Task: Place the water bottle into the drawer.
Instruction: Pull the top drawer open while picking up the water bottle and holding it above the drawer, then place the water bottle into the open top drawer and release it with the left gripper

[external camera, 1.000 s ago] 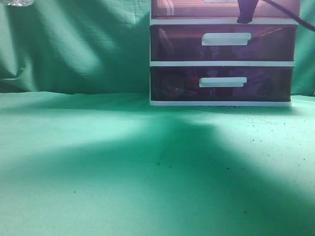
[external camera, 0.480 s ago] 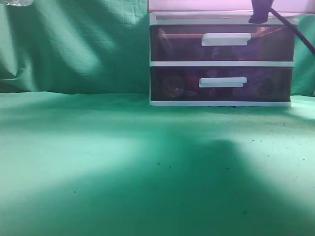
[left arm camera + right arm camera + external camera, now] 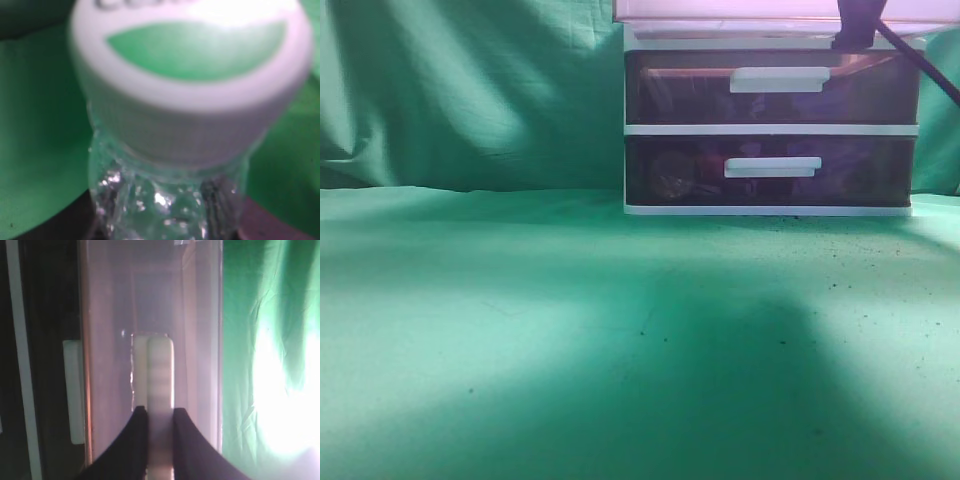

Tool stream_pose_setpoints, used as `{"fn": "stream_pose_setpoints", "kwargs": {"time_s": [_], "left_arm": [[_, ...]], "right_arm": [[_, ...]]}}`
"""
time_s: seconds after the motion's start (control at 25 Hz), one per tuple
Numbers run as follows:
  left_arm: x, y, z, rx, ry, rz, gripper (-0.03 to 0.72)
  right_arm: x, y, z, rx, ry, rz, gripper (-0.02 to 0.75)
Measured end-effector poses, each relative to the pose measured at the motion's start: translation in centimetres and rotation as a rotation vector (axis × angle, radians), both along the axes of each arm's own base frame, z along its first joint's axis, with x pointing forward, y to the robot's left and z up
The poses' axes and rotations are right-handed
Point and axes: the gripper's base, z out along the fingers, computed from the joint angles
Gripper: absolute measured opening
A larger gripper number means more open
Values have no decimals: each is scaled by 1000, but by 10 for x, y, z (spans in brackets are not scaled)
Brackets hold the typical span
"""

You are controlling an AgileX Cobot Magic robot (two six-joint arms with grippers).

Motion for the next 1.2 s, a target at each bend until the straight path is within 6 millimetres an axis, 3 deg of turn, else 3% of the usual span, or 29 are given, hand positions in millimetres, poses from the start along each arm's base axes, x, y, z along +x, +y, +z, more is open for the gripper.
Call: {"fn": "stream_pose_setpoints", "kwargs": {"time_s": [0.08,0.16,0.28,0.4,0.56,0.68,0.8,1.2], "left_arm": [[3,-6,16,-3,-53,-28,276],[9,-14,45,-2,-142,-64,276],[29,-29,89,-25,-240,-90,276],[55,-48,119,-24,-255,-113,276],[88,-83,143,-13,-267,-173,276],[106,-113,147,-11,-277,-223,276],[121,-137,137,11,-278,-266,276],[177,-171,65,154,-233,-255,276]], "right_arm": [[0,0,0,-5,-5,-3,99],[0,0,0,-8,-5,-5,99],[0,0,0,-12,-6,-5,99],[0,0,0,-14,-8,-6,99],[0,-1,0,-17,-9,-6,99],[0,-1,0,-15,-7,-11,99],[0,-2,0,-12,-5,-16,99],[-1,-2,0,-13,13,-15,99]]}}
